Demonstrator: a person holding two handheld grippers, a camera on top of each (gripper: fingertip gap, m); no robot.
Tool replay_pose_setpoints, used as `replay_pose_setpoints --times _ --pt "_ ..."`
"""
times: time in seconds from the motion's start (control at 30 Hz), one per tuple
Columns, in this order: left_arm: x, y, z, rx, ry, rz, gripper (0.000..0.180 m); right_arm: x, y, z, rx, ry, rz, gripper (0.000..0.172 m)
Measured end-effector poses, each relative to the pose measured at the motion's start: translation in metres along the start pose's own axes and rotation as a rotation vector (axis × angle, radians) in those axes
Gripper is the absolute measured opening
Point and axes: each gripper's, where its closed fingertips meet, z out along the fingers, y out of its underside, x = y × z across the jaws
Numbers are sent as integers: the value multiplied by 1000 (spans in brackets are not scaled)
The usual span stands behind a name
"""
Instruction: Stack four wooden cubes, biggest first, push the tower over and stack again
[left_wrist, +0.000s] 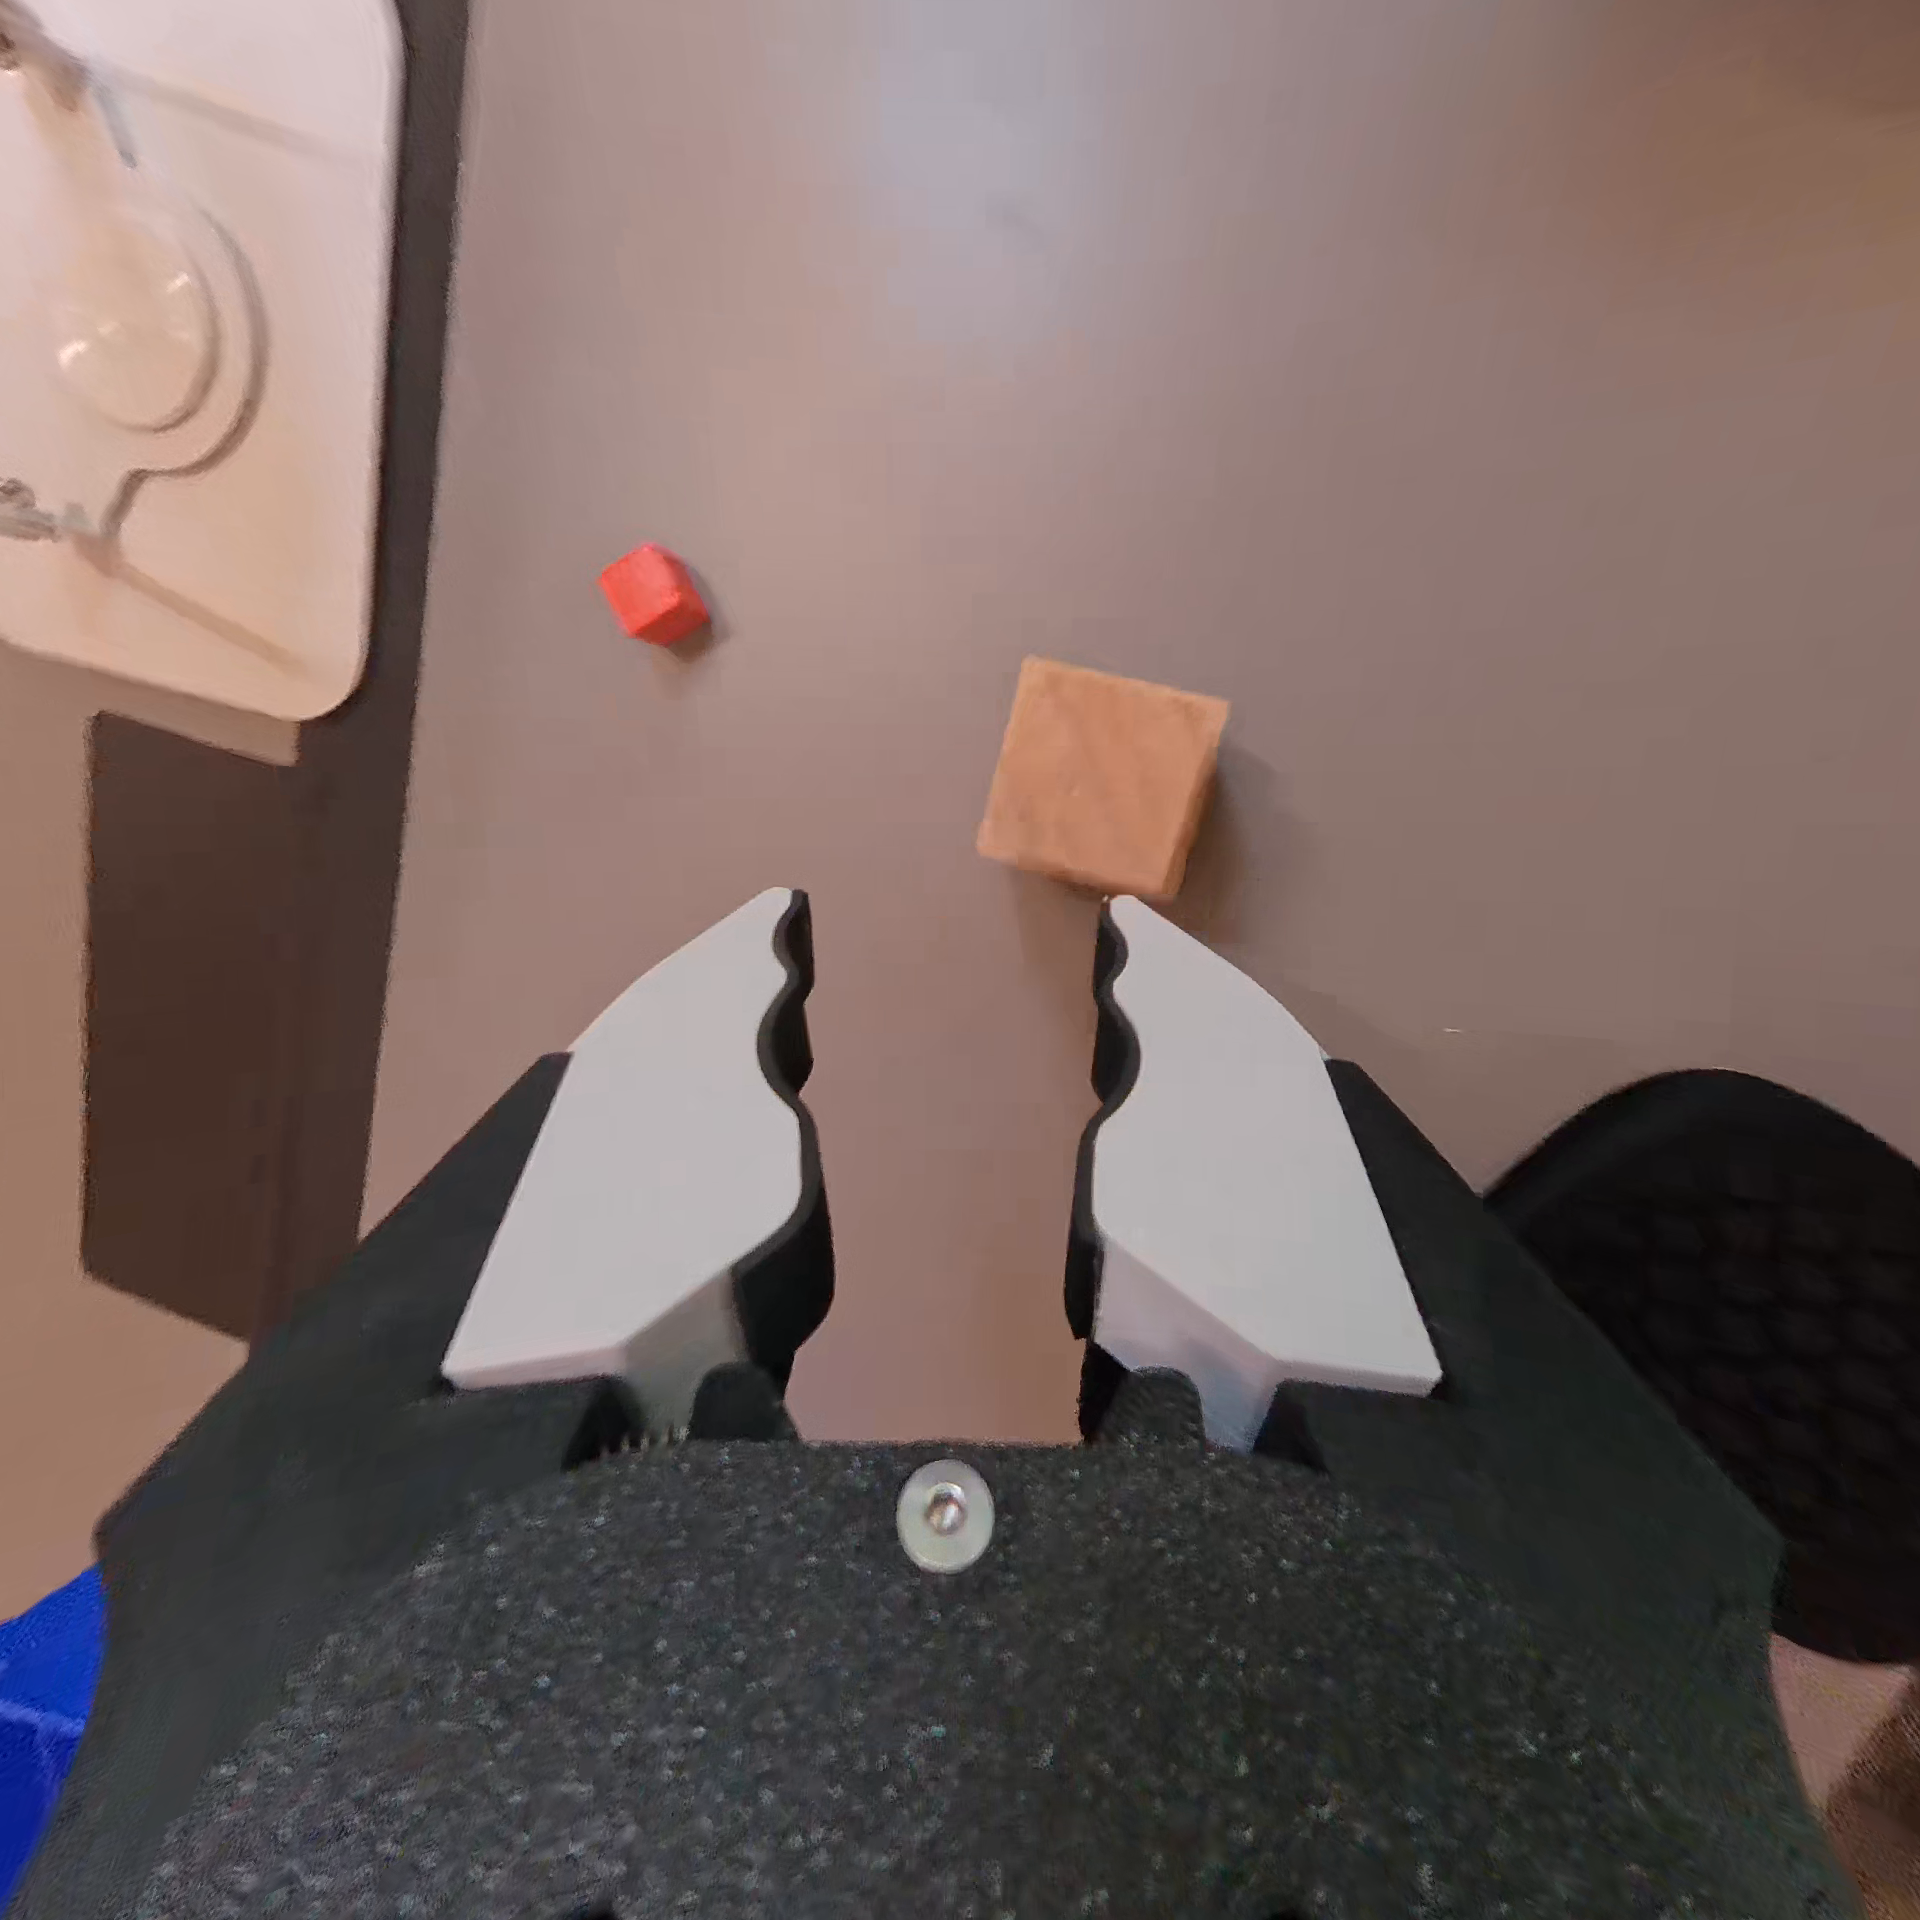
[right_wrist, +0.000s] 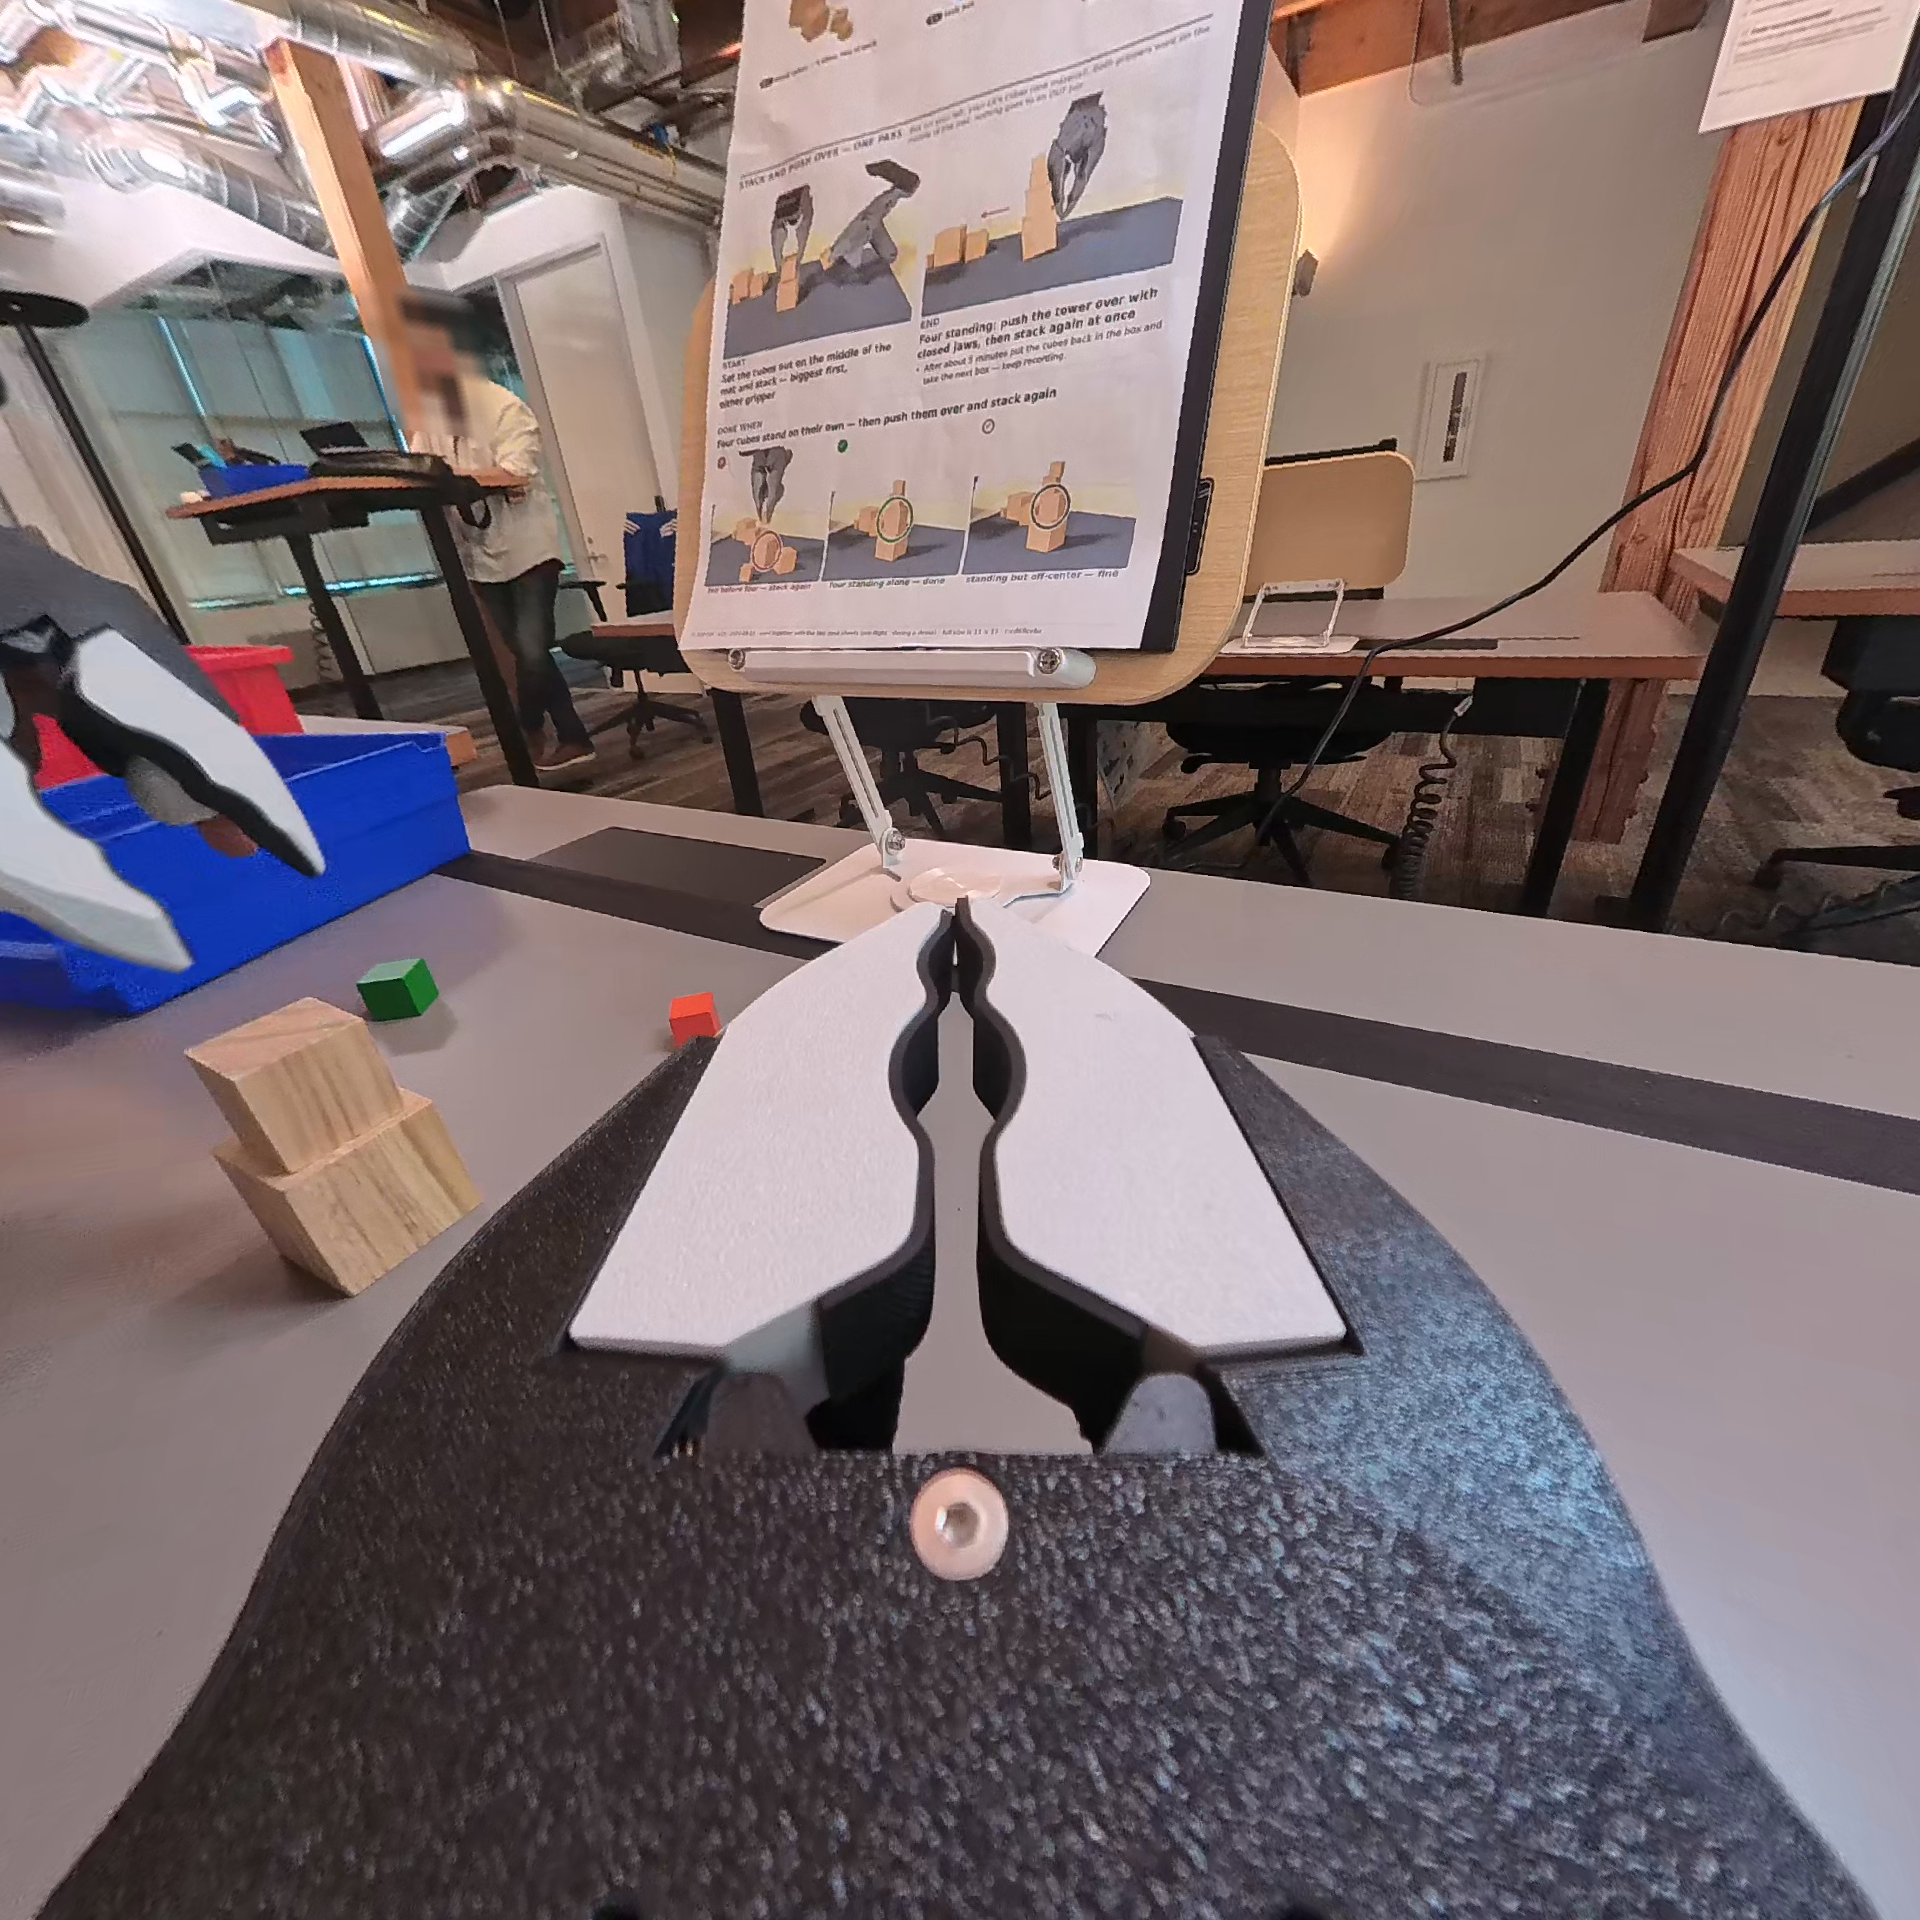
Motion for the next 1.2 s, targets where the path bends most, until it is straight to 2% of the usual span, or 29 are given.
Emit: replay_pose_setpoints --times 0.1,0.23,0.33,0.47,0.67,0.73,0.8,0.83,1.0,1.1,1.2 --pt "-38 22 -6 52 -173 -78 42 0 1 0 -1 0 2 0" --pt "-80 67 2 106 -285 -328 42 -1 3 1 -8 -2 -1 0" --pt "-88 103 22 119 -270 -462 47 0 3 1 -7 -1 -2 0" --pt "-87 139 47 106 -246 -528 53 0 6 2 -17 -2 2 0" --pt "-92 155 67 109 -234 -552 55 0 10 3 -28 -2 -5 0" --pt "-97 154 71 118 -244 -545 49 0 10 3 -28 0 -5 0" --pt "-102 149 69 146 -276 -508 27 1 9 3 -27 2 -5 0" --pt "-101 142 66 171 -266 -496 27 1 9 2 -27 2 -5 0" --pt "-72 71 28 353 -128 -361 28 1 10 3 -29 2 -3 0" --pt "-41 27 5 400 -28 -223 28 1 9 2 -25 6 -11 0" --pt "-10 -5 -5 409 66 -93 28 3 3 0 -3 19 -22 0"
